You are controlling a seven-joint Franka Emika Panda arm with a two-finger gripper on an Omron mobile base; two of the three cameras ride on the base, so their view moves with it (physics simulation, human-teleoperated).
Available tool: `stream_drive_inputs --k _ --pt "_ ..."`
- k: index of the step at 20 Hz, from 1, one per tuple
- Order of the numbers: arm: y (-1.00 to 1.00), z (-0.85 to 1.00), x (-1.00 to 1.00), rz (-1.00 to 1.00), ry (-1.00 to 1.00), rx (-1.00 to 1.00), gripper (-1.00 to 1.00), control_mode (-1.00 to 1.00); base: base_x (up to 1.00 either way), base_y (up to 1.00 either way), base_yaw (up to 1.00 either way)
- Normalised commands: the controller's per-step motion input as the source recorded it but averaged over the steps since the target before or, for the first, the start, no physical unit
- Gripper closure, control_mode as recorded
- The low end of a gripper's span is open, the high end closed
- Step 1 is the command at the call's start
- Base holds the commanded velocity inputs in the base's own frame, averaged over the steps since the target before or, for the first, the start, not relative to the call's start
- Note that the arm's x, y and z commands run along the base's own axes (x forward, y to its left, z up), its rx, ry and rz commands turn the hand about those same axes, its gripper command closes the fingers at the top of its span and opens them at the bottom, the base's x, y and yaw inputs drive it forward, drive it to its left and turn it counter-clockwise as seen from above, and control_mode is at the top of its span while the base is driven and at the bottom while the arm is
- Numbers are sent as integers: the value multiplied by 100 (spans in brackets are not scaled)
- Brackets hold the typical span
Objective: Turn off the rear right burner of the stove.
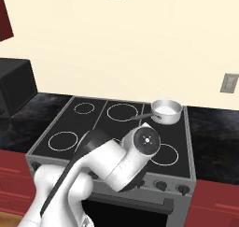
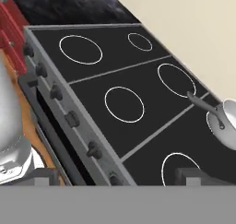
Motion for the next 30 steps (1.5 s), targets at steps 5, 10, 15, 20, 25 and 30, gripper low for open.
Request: stream_drive_inputs --k 5,10,15,20,25,30 --pt "-43 -27 -9 26 -14 -7 -100 -100 0 0 0" --pt "-28 -31 0 18 -25 -10 -100 -100 0 0 0" --pt "-4 -62 12 2 -19 -10 -100 -100 0 0 0" --pt "0 -73 13 0 -11 -1 -100 -100 0 0 0" --pt "-2 -60 0 -2 -8 2 -100 -100 0 0 0" --pt "-20 -59 -2 -2 -13 1 -100 -100 0 0 0"
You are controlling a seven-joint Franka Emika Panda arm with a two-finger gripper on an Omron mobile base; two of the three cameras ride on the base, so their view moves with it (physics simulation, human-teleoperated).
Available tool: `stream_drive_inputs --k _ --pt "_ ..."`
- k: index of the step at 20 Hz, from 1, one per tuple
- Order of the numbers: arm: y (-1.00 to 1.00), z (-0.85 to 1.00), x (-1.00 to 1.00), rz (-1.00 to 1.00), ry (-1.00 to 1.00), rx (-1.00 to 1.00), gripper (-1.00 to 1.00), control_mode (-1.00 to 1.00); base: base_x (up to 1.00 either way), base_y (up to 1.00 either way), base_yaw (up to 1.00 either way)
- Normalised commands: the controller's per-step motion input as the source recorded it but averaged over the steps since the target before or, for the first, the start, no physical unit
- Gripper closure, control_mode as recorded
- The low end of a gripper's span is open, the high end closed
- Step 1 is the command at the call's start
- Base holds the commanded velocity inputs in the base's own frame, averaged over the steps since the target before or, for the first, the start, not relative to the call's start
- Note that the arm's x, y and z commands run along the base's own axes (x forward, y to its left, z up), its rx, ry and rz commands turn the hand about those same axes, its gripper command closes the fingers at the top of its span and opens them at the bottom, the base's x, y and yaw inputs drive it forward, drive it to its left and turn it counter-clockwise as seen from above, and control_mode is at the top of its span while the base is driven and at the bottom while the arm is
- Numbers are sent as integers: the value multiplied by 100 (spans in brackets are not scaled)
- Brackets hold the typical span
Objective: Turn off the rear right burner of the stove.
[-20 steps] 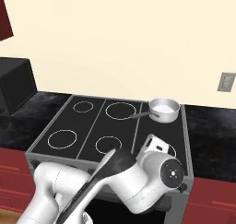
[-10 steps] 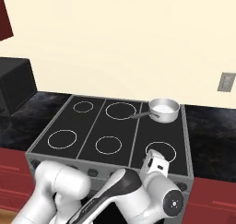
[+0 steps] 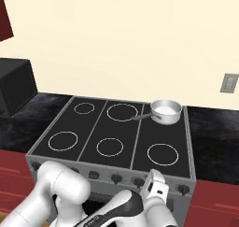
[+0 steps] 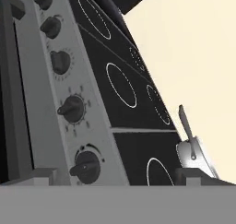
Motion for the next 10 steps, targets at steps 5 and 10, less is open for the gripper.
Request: stream_drive_inputs --k 5,10 --pt "-36 -32 9 -2 -9 7 -100 -100 0 0 0" --pt "-44 -24 18 -1 -3 7 -100 -100 0 0 0"
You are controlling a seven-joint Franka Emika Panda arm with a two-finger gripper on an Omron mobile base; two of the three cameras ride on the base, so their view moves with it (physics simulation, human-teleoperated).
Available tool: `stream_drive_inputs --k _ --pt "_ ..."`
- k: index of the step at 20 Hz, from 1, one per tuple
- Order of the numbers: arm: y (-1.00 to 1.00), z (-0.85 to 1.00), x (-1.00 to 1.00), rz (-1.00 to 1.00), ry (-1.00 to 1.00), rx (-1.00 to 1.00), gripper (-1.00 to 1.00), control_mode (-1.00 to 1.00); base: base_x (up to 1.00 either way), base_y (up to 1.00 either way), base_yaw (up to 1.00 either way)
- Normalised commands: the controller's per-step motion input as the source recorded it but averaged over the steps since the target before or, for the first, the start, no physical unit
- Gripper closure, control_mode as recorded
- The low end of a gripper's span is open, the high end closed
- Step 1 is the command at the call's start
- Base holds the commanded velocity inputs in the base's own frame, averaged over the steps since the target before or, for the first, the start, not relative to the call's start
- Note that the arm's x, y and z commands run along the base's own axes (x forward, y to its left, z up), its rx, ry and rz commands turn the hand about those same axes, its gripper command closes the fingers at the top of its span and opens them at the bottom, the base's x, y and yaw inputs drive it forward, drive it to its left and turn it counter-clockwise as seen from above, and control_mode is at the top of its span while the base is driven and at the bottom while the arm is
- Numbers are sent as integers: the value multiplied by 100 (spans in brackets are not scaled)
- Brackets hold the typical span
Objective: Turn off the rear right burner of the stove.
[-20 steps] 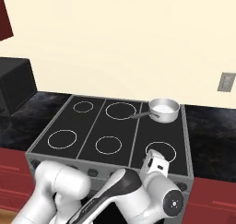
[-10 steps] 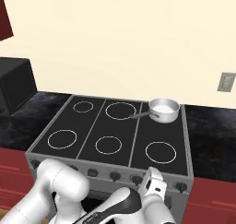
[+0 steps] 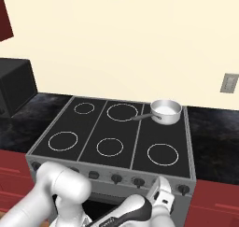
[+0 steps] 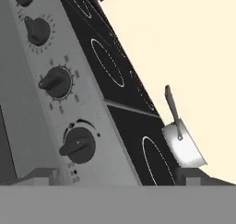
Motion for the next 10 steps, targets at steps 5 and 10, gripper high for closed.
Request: stream_drive_inputs --k 5,10 --pt "-37 -27 19 0 -2 3 -100 -100 0 0 0" --pt "-30 -29 31 -2 0 0 -100 -100 0 0 0"
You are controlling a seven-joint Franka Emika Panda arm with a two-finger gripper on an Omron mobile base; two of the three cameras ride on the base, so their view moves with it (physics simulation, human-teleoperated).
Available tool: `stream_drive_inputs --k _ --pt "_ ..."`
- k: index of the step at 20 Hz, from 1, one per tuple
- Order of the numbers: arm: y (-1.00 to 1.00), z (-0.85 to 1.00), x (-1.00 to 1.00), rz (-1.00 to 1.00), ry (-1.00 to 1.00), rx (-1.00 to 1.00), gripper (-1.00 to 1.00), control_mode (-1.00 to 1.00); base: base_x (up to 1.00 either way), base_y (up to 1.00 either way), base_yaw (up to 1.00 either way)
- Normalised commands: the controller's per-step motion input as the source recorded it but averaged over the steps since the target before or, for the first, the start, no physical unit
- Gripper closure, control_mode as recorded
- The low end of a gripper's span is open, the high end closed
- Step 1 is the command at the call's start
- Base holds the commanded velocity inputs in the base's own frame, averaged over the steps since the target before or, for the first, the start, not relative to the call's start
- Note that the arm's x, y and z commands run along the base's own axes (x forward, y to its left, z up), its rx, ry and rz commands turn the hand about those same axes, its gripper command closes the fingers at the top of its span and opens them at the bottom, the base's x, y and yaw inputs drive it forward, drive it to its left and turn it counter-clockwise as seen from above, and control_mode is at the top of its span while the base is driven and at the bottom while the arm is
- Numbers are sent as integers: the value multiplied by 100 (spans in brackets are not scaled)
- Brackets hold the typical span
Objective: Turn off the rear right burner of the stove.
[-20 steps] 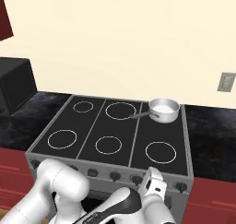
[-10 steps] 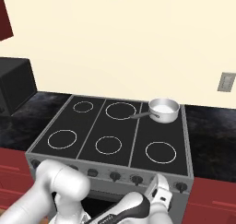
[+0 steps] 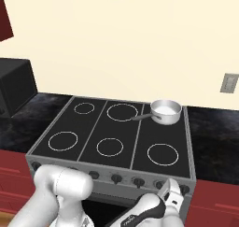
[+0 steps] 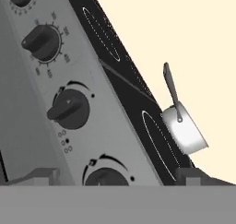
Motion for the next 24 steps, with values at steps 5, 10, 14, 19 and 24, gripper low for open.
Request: stream_drive_inputs --k 5,10,14,19,24 --pt "-1 -31 40 -4 0 0 -100 -100 0 0 0" --pt "0 -32 35 -3 0 2 -100 -100 0 0 0" --pt "-11 -22 20 -2 0 2 -100 -100 0 0 0" --pt "-18 -18 18 -1 0 1 -100 -100 0 0 0" --pt "-15 -20 3 -3 0 2 -100 -100 0 0 0"
